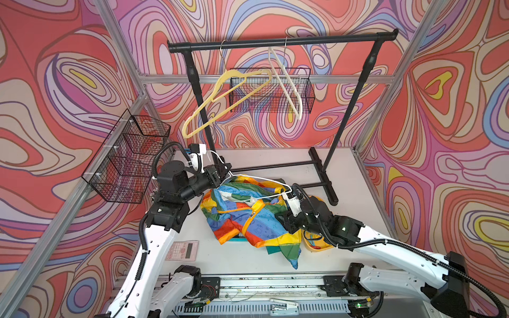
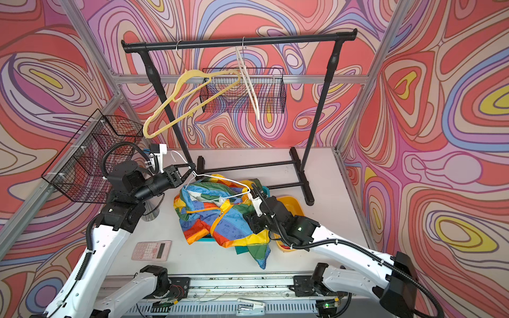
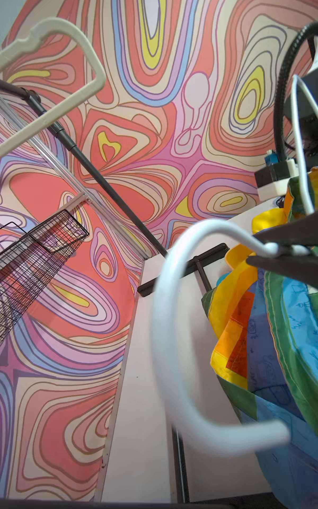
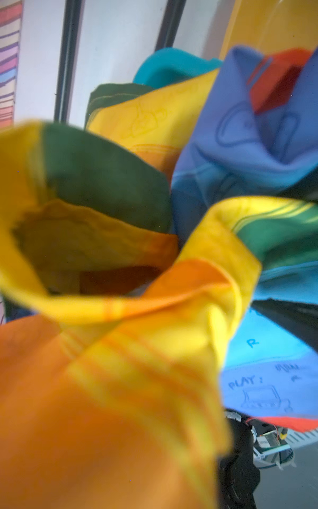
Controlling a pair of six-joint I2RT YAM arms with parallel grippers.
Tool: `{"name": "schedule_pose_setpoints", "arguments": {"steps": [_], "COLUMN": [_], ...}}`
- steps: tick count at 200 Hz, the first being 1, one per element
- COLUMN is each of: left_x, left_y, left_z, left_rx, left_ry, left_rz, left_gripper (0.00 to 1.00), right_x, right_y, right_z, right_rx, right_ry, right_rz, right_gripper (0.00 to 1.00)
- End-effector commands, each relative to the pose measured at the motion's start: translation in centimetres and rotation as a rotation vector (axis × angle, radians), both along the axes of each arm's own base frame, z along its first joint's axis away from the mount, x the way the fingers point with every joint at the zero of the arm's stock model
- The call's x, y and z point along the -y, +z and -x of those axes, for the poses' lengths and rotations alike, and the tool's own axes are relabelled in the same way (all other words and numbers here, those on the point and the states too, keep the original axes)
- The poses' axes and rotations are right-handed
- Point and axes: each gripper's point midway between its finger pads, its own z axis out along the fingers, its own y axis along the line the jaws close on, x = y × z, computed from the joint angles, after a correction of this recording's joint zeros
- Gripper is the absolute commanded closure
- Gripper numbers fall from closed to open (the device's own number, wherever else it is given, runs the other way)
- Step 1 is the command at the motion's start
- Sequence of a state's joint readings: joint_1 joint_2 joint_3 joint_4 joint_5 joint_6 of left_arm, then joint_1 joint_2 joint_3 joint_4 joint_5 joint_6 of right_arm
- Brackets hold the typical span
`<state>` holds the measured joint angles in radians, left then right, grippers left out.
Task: Remove the clothespins securing jackets to the hanger
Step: Remove the jacket from the hanger.
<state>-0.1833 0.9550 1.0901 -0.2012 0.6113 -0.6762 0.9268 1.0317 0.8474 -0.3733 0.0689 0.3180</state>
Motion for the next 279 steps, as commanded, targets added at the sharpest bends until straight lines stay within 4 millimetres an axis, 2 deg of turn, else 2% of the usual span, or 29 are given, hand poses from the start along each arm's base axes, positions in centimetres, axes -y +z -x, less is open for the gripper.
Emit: {"name": "schedule_pose_setpoints", "arguments": {"steps": [1, 23, 57, 92, 137, 178, 219, 236, 255, 261, 268, 279], "left_x": [0.4, 1.1, 1.9, 4.2, 5.9, 7.0, 7.6, 7.7, 7.0, 6.8, 6.4, 5.9], "left_y": [-0.9, -1.5, -2.0, -2.0, -0.9, -0.2, 0.5, 0.9, 1.8, 2.1, 2.5, 3.1], "left_z": [-0.8, -1.0, -1.2, -0.4, 0.4, 0.8, 1.0, 1.1, 1.6, 1.7, 2.0, 2.5], "left_rx": [0.026, 0.036, 0.04, 0.08, 0.135, 0.173, 0.205, 0.215, 0.244, 0.258, 0.272, 0.29], "left_ry": [0.029, 0.026, 0.019, -0.017, -0.053, -0.066, -0.072, -0.076, -0.055, -0.046, -0.035, -0.022], "left_rz": [-0.05, -0.098, -0.13, -0.21, -0.209, -0.217, -0.209, -0.198, -0.195, -0.192, -0.188, -0.186], "left_gripper": [1.0, 1.0, 1.0, 1.0, 1.0, 1.0, 1.0, 1.0, 1.0, 0.92, 0.72, 0.48], "right_x": [1.9, 3.2, 4.5, 4.1, 2.9, 1.8, 1.2, 1.4, 2.9, 3.6, 4.5, 5.9], "right_y": [3.8, 7.1, 10.5, 13.5, 12.7, 11.6, 11.5, 11.5, 13.0, 13.6, 14.2, 15.3], "right_z": [0.7, 1.7, 3.0, 3.7, 3.1, 3.1, 3.5, 3.7, 4.2, 4.4, 4.7, 5.1], "right_rx": [0.073, 0.123, 0.165, 0.2, 0.167, 0.121, 0.104, 0.106, 0.143, 0.157, 0.166, 0.18], "right_ry": [-0.01, 0.01, 0.05, 0.101, 0.122, 0.147, 0.177, 0.177, 0.142, 0.128, 0.111, 0.08], "right_rz": [-0.012, -0.016, 0.0, -0.043, -0.004, 0.001, -0.033, -0.038, -0.07, -0.078, -0.081, -0.082], "right_gripper": [0.45, 0.44, 0.44, 0.5, 0.67, 0.74, 1.0, 1.0, 1.0, 1.0, 1.0, 1.0]}}
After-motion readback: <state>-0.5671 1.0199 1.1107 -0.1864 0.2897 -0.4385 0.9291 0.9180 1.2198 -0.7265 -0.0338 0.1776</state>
